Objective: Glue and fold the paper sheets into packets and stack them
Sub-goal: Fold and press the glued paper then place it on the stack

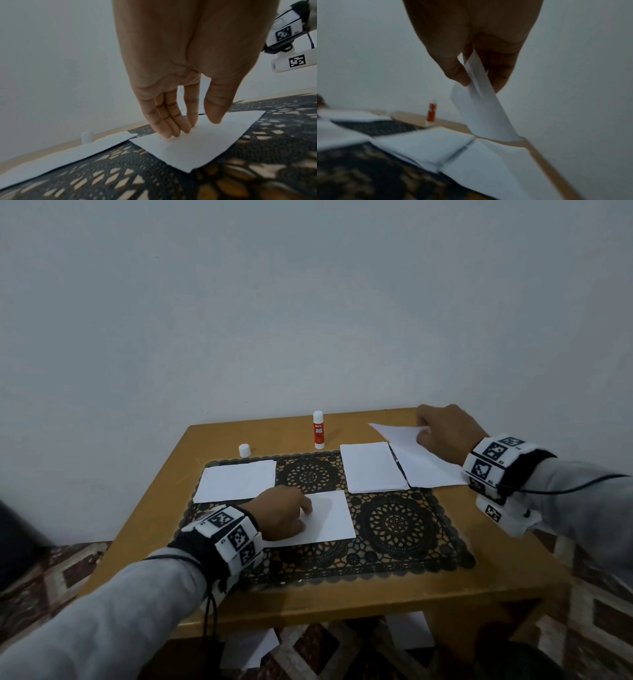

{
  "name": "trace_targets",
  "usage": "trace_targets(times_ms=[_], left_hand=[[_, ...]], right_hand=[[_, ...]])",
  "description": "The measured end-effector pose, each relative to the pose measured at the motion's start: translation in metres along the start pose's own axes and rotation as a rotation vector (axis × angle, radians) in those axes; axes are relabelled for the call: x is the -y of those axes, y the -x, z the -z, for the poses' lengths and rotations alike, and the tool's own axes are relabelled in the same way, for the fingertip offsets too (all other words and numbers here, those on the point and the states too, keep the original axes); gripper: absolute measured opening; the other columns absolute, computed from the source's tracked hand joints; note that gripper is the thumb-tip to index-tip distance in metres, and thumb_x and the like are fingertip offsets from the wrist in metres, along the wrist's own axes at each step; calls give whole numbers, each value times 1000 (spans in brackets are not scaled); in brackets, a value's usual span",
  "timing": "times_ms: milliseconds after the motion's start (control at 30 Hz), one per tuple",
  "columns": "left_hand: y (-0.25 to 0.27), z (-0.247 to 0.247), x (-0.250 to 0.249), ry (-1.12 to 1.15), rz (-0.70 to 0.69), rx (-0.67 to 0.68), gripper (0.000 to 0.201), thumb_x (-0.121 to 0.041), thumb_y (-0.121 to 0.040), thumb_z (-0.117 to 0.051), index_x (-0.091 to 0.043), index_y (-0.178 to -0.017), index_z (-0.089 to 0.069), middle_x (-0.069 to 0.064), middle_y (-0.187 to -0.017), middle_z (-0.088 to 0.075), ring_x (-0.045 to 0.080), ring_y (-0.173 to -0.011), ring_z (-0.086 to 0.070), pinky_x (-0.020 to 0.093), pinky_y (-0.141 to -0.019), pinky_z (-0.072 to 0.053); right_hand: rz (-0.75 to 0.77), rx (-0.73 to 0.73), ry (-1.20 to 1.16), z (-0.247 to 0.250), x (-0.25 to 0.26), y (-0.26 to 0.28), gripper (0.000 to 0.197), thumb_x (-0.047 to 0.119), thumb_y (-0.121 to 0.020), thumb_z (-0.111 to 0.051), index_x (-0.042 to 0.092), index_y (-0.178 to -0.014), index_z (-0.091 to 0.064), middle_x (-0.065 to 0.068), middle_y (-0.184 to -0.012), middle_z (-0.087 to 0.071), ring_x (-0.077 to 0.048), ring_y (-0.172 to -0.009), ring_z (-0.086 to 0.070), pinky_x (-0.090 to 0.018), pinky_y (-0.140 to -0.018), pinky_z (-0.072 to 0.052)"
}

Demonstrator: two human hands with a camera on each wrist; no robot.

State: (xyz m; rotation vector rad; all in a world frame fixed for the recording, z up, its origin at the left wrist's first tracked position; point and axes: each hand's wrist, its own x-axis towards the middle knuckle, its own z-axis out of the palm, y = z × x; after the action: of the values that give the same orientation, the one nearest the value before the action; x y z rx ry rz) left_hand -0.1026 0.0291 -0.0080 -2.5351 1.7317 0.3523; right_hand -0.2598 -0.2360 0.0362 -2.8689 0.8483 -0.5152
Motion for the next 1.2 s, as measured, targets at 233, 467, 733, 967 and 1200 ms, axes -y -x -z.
trace_targets(times_ms=[233,467,733,967,1200], left_hand=[[16,15,17,352,79,-234,23,-22,-91,-59,-17,-113,-61,0,-103,-67,15,-93,-62,23,-79,-44],[33,32,37,1055,237,-329,14,-11,-89,-59,-6,-102,-59,11,-101,-64,27,-88,-63,37,-74,-52],[32,18,51,995,374,-425,5,-6,-88,-64,-7,-83,-62,14,-88,-68,27,-79,-66,37,-70,-58],[22,5,48,1052,527,-212,14,1,-86,-64,-6,-83,-52,15,-76,-50,24,-64,-49,28,-54,-49],[18,-2,51,860,557,-193,11,-8,-83,-71,1,-80,-65,10,-67,-60,18,-55,-55,25,-52,-49]], right_hand=[[61,92,-601,6,65,13,12,8,-79,-69,11,-74,-59,0,-71,-56,-18,-66,-54,-25,-54,-43],[-56,341,-927,-26,113,21,8,1,-79,-68,-1,-85,-63,-16,-93,-64,-31,-86,-63,-53,-81,-54],[-320,639,-1059,-45,104,25,12,-2,-84,-68,2,-91,-59,-17,-91,-66,-27,-73,-64,-39,-67,-58],[-394,647,-966,-51,96,27,14,0,-81,-71,7,-79,-60,-12,-83,-68,-21,-61,-63,-35,-63,-56],[-352,626,-781,-55,101,34,10,9,-85,-71,3,-83,-63,-18,-80,-72,-23,-60,-67,-29,-58,-54]])
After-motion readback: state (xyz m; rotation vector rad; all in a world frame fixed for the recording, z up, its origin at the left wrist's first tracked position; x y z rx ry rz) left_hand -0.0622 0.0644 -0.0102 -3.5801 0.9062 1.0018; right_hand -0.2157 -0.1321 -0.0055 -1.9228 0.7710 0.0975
